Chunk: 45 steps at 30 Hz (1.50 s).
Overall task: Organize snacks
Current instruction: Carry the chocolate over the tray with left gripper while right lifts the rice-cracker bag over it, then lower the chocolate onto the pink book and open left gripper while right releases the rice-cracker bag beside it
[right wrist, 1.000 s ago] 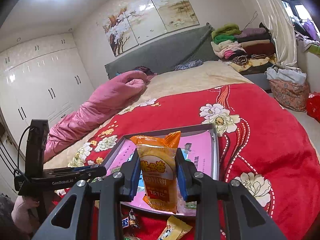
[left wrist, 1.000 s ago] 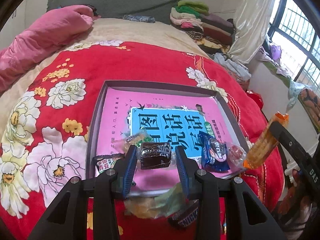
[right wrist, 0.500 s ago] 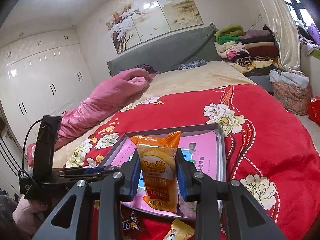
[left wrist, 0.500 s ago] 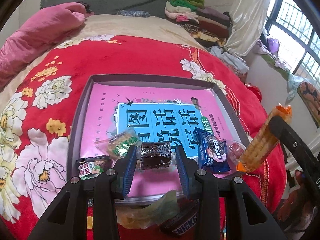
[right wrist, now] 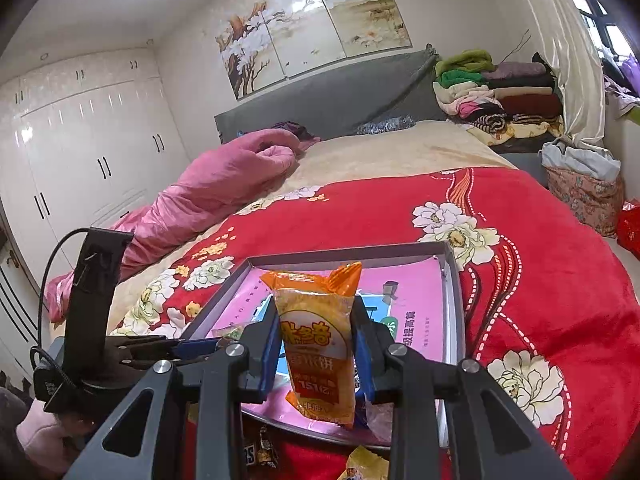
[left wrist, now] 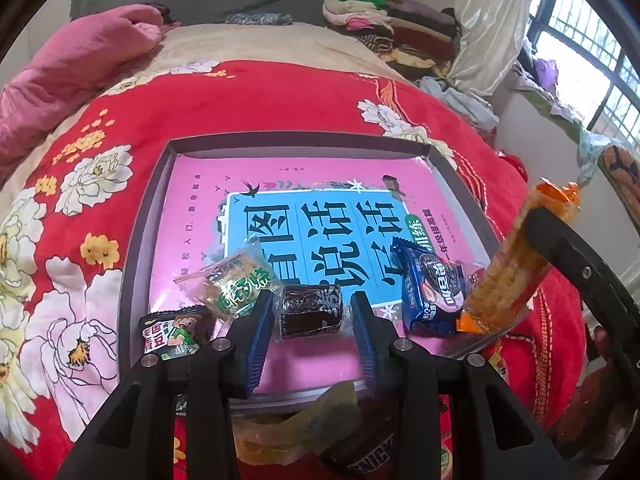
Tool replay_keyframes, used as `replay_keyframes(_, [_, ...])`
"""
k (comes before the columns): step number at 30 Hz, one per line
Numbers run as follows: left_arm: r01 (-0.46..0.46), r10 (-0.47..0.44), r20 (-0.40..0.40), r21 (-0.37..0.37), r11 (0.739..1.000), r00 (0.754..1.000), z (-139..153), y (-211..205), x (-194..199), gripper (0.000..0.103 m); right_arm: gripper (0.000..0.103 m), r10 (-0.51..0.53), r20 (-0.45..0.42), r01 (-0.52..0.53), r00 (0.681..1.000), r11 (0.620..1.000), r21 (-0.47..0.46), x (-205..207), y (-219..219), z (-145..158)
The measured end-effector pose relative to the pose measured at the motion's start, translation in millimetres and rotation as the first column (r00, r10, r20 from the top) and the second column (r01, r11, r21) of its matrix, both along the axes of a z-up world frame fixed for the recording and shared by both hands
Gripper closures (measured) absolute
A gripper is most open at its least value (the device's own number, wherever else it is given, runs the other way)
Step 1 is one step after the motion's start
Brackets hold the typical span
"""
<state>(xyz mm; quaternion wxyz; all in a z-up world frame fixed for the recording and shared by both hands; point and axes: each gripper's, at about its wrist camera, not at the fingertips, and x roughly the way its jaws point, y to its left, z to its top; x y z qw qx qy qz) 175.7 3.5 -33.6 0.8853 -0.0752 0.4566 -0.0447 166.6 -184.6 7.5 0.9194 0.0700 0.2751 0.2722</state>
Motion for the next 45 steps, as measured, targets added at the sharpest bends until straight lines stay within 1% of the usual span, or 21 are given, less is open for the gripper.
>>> replay_keyframes(8, [0.027,-0.028,-0.007,-0.006,1.0,1.0,0,-10,2,0.063,0.07,-0.009,-0.018,0.009,1.0,1.0,-0.009,5,2,-7])
replay_keyframes(13, [0.053,-0.053,-0.023,-0.002,0.999,0.998,-3,-18,2,0.063,0.07,-0.017,-0.044,0.018,0.999,1.0,0.006,10,0,-11])
replay_keyframes(16, [0.053,-0.052,-0.039,0.011,0.999,0.998,-7,-19,3,0.063,0.07,-0.016,-0.061,0.017,0.998,1.0,0.019,13,-1,-14])
replay_keyframes(25, [0.045,-0.045,-0.054,0.002,0.999,0.998,-12,-14,3,0.062,0.07,-0.015,-0.081,0.018,0.997,0.999,0.038,17,-2,-20])
replay_keyframes(45, [0.027,-0.027,-0.071,-0.006,1.0,0.997,-18,-9,-2,0.062,0.07,0.048,-0.112,-0.05,0.993,0.999,-0.017,16,17,-36])
